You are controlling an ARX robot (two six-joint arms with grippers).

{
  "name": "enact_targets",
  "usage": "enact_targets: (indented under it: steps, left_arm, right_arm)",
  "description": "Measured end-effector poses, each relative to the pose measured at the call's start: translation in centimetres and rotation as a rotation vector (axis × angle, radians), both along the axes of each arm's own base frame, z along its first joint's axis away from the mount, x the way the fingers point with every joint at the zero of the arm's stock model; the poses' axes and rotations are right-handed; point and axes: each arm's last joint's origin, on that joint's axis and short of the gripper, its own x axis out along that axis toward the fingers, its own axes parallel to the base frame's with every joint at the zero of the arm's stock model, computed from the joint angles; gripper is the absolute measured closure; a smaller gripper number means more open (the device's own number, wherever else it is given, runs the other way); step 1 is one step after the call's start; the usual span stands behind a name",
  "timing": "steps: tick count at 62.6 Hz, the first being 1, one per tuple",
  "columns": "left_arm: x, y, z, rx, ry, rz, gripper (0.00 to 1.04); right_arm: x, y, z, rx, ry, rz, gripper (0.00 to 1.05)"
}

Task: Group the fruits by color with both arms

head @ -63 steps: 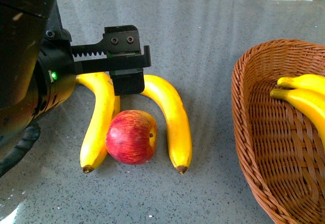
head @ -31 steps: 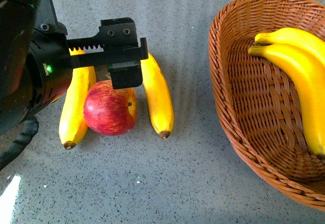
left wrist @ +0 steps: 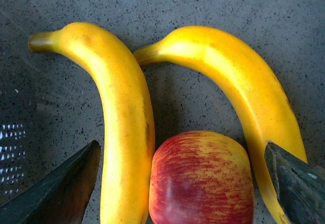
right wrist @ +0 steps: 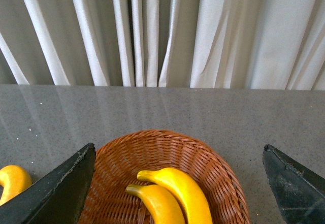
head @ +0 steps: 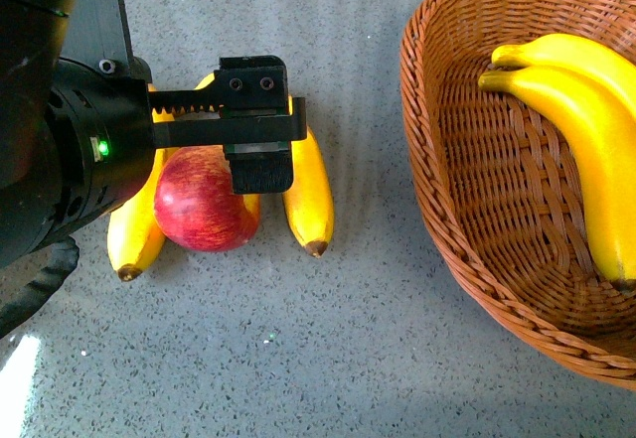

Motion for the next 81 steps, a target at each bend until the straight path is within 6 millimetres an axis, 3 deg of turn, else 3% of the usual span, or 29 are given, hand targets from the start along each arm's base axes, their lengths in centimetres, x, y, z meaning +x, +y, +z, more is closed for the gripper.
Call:
enact_targets:
  steps: [63, 74, 81]
  left_arm:
    - [-0.9, -0.1, -1.7, 0.010, 0.067, -0.135, 0.09]
    - [-3.3, -1.4, -2.7, 0.045, 0.099, -0.237, 0.09]
    - [-3.5, -1.4, -2.9, 0.052, 0.102, -0.242, 0.09]
  right_arm:
    - [0.0, 0.0, 0.0, 0.000, 0.000, 0.000, 0.09]
    - [0.0, 0.0, 0.0, 0.000, 0.000, 0.003, 0.09]
    - [0.0, 0.0, 0.0, 0.000, 0.000, 0.002, 0.09]
